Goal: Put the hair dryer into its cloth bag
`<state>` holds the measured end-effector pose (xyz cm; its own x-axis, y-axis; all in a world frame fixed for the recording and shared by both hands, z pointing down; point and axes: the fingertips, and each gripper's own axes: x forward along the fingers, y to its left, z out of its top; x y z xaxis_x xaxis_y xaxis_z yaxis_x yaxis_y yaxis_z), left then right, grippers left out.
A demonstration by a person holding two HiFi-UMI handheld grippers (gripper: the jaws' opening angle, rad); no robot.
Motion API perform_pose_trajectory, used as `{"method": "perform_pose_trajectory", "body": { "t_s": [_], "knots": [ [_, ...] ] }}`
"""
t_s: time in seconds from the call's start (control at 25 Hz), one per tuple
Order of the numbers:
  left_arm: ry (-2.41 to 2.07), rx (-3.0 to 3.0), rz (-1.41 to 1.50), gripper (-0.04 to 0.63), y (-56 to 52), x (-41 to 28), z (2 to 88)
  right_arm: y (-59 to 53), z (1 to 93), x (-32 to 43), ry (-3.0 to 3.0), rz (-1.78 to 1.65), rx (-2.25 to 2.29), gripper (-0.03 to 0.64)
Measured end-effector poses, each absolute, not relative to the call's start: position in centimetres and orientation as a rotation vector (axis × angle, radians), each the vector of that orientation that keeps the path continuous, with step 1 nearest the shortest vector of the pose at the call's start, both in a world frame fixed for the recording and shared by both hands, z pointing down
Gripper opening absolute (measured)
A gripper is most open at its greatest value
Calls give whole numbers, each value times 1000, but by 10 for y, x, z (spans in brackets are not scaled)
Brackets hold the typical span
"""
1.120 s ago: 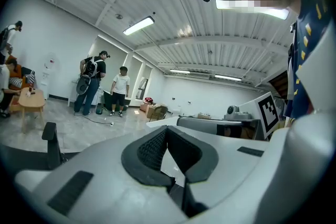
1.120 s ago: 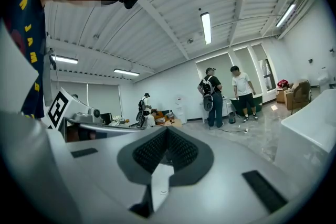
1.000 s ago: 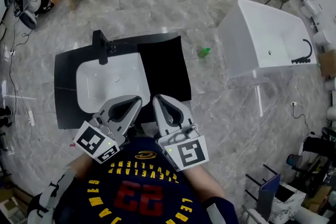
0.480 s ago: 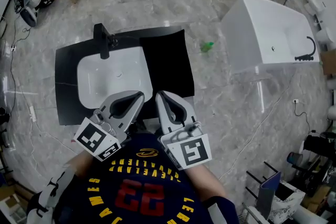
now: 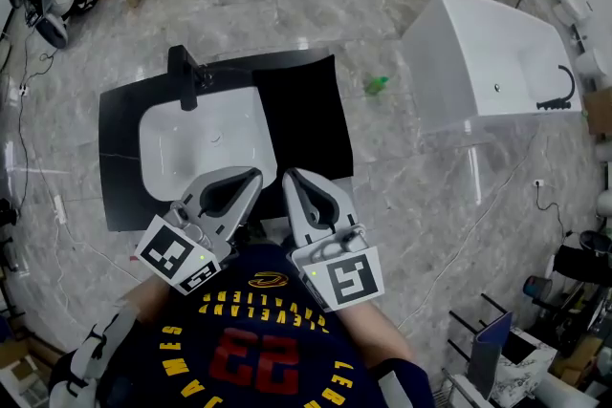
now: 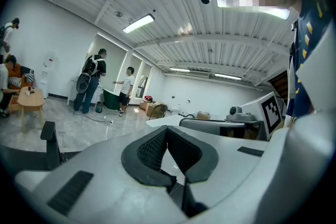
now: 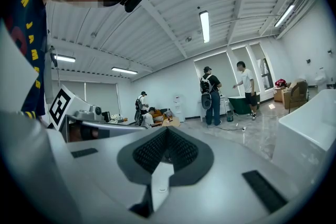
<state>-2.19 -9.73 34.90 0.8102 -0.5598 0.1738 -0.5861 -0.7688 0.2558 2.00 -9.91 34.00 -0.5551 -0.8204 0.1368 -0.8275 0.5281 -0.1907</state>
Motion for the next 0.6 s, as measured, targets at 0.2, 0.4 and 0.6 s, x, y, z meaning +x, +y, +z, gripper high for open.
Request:
{"method": "perform_pose_trajectory", "body": {
  "t_s": [0.2, 0.4, 0.6],
  "knots": [
    [-868, 2699, 131, 3, -99, -21, 351, -103, 340, 23, -2723, 344, 1486, 8],
    [-861, 2697, 134, 3, -100, -19, 353, -101, 345, 22, -2711, 383, 1475, 8],
    [-857, 2700, 139, 3, -100, -17, 350, -102, 344, 24, -2703, 408, 1470, 8]
  ]
}}
